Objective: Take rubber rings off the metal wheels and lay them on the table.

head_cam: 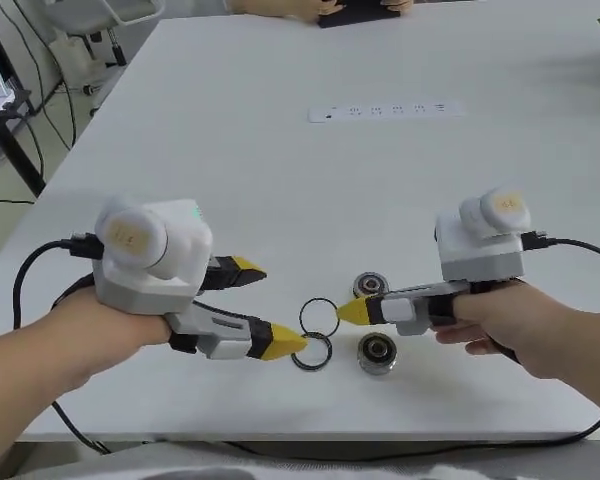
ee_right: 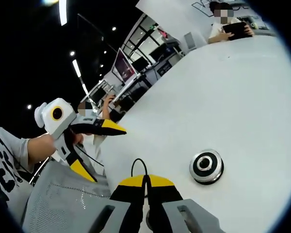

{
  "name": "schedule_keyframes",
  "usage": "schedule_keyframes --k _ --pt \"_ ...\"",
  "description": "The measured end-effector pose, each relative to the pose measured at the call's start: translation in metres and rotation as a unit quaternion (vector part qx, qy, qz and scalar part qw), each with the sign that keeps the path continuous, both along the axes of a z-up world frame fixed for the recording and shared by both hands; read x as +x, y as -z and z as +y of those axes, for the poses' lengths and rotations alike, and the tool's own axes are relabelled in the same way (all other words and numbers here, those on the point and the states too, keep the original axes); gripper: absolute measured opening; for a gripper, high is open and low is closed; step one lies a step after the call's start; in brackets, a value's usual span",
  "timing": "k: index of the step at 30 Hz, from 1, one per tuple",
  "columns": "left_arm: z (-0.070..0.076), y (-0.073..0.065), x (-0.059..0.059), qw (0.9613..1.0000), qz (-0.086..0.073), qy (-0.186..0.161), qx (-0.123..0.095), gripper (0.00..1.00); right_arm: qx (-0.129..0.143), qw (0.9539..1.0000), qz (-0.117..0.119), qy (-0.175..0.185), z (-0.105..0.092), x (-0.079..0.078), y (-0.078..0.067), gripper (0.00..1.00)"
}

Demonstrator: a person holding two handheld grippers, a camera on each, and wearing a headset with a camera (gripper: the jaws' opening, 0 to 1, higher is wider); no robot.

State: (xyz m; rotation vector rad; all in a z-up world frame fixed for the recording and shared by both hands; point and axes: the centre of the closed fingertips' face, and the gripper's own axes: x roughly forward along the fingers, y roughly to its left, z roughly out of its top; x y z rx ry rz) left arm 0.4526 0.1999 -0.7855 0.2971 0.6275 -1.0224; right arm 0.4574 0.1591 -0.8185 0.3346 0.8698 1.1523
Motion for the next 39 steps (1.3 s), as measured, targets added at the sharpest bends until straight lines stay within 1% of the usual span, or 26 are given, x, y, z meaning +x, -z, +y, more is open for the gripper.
schedule_keyframes --k 6,11,15,20,24,26,28,33,39 --pt "0.003 0.002 -0.002 1.0 0.002 -0.005 0.001 0.57 -0.006 0.9999 0.002 -0.014 0.005 -0.004 0.003 0.0" --pt "0.007 0.003 -0.003 1.0 0.003 -0.008 0.001 0.57 -0.021 0.9993 0.002 -0.031 0.007 -0.006 0.011 0.0" --pt "0.009 0.004 -0.004 0.9999 0.004 -0.01 0.002 0.57 -0.039 0.9982 -0.002 -0.046 0.009 -0.011 0.018 0.0" --pt "0.011 0.005 -0.005 0.9999 0.006 -0.014 0.003 0.57 -0.052 0.9973 -0.009 -0.051 0.01 -0.011 0.023 0.0" --pt "0.011 0.006 -0.005 0.9999 0.007 -0.013 0.004 0.57 -0.069 0.9955 -0.024 -0.06 0.008 -0.01 0.027 0.0" --pt "0.011 0.007 -0.005 0.9999 0.008 -0.012 0.005 0.57 -0.07 0.9954 -0.026 -0.061 0.008 -0.01 0.028 0.0" --pt "0.011 0.007 -0.006 0.9999 0.009 -0.01 0.007 0.57 -0.07 0.9953 -0.027 -0.062 0.008 -0.01 0.028 0.02" --pt "0.008 0.007 -0.004 0.9999 0.01 -0.007 0.007 0.57 -0.073 0.9944 -0.038 -0.066 0.006 -0.011 0.027 0.05" --pt "0.003 0.007 0.0 0.9999 0.01 -0.001 0.008 0.57 -0.065 0.9956 -0.044 -0.051 -0.002 -0.006 0.023 0.09"
